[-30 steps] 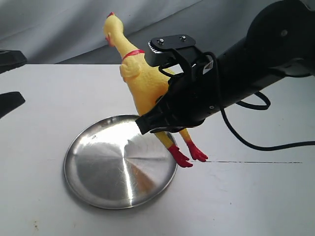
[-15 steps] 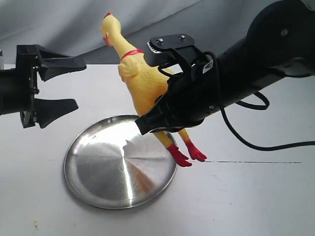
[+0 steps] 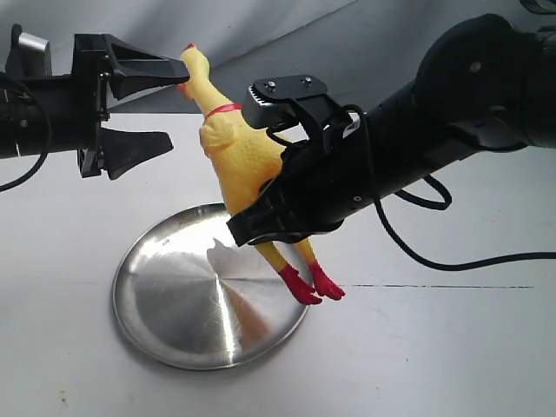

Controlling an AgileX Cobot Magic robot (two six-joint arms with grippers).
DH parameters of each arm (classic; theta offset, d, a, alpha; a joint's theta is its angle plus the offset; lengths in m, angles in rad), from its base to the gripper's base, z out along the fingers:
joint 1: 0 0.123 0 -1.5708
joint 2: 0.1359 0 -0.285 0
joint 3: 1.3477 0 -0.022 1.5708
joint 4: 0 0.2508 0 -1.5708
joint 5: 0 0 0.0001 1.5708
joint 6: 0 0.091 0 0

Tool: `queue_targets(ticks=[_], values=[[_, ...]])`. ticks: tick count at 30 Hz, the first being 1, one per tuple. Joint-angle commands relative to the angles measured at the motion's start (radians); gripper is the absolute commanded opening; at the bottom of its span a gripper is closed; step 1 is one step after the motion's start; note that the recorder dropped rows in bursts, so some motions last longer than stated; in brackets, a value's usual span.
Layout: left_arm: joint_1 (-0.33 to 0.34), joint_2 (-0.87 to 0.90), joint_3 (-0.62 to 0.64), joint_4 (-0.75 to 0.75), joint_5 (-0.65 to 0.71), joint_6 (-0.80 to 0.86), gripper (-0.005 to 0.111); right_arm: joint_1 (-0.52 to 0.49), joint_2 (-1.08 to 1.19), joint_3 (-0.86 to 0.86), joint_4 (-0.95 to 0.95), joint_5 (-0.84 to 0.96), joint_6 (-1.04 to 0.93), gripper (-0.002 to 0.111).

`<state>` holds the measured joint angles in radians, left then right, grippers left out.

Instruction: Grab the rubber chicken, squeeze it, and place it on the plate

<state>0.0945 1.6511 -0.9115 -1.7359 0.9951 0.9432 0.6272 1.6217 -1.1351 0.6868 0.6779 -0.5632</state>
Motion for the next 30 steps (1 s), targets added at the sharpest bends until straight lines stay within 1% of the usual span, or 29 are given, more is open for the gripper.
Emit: queue_targets(ticks=[1, 7, 9, 12, 16, 17, 19, 21, 23, 24, 28, 30], values=[[-0.007, 0.030, -0.008, -0.008, 0.060, -0.001, 0.095, 0.002, -0.008, -0.008, 0.086, -0.023, -0.088, 0.000], [-0.007, 0.041, -0.008, -0.008, 0.078, -0.001, 0.095, 0.002, -0.008, -0.008, 0.098, -0.023, -0.099, 0.000], [-0.023, 0.041, -0.014, -0.008, 0.074, -0.001, 0.095, 0.002, -0.008, -0.008, 0.120, -0.023, -0.116, 0.000], [-0.068, 0.041, -0.024, -0.008, 0.028, -0.003, 0.095, 0.002, -0.008, -0.008, 0.123, -0.023, -0.129, 0.000], [-0.083, 0.041, -0.060, -0.008, 0.007, -0.008, 0.095, 0.002, -0.008, -0.008, 0.118, -0.014, -0.131, 0.000], [-0.083, 0.041, -0.060, -0.008, 0.014, -0.028, 0.095, 0.002, -0.008, -0.008, 0.118, -0.009, -0.131, 0.000], [-0.083, 0.045, -0.060, -0.008, 0.074, -0.093, 0.095, 0.002, -0.008, -0.008, 0.118, 0.003, -0.151, 0.000], [-0.083, 0.062, -0.063, 0.004, 0.167, -0.107, 0.095, 0.002, -0.008, -0.008, 0.118, 0.003, -0.158, 0.000], [-0.083, 0.098, -0.115, 0.105, 0.226, -0.166, 0.095, 0.002, -0.008, -0.008, 0.118, 0.014, -0.169, 0.000], [-0.083, 0.116, -0.140, 0.135, 0.226, -0.184, 0.095, 0.002, -0.008, -0.008, 0.118, 0.020, -0.169, 0.000], [-0.083, 0.156, -0.254, 0.155, 0.226, -0.214, 0.095, 0.002, -0.008, -0.008, 0.118, 0.045, -0.173, 0.000], [-0.083, 0.177, -0.315, 0.222, 0.226, -0.282, 0.095, 0.002, -0.008, -0.008, 0.118, 0.045, -0.185, 0.000]])
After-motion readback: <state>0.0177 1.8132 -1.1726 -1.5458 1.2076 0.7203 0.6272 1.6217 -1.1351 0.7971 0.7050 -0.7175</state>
